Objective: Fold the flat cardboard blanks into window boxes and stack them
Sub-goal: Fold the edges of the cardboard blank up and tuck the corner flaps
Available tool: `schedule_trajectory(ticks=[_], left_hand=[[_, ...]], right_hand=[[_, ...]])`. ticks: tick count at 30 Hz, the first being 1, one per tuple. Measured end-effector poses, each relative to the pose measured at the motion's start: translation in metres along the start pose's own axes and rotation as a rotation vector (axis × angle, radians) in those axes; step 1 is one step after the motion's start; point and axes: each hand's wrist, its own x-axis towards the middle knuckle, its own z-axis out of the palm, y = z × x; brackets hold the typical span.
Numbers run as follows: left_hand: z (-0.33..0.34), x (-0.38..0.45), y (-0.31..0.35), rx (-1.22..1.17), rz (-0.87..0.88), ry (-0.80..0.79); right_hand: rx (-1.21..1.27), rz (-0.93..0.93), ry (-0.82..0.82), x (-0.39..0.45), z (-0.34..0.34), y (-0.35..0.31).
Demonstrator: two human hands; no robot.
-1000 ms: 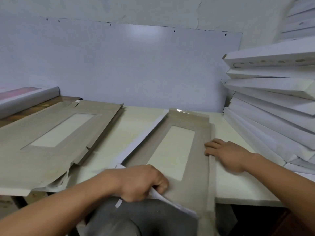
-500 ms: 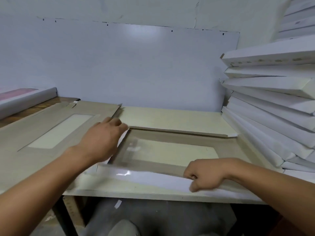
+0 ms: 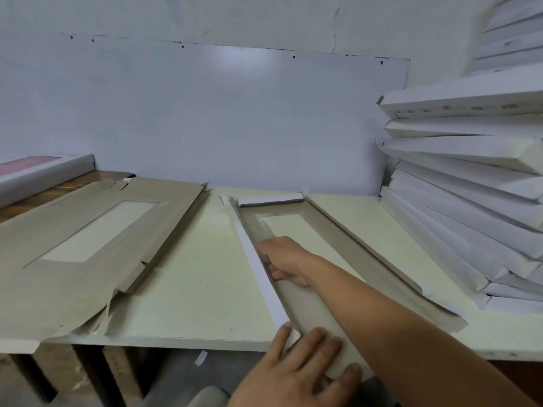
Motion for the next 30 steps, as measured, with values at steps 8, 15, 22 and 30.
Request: schedule_trajectory(ticks=[8,15,22,30], left_hand=[[0.003,0.007,-0.024,0.095,-0.111,0.114],[0.004,-0.005,-0.091,-0.146,-0.323,0.014],[0.003,-0.003,-0.118,-0.353,-0.585,0.109],[0.003,0.023,-0.075,-0.078,-0.210,0.126]], right_hand=[[-0.252,-0.057,-0.162,-0.024,-0.035,0.019],[-0.752,-0.154,-0.274,-0.086,-0.089,0.037],[-0.748,-0.235,-0.022,-0.088,-0.106,0.065],[-0.859,-0.380,0.221,-0.074,-0.077,0.086]])
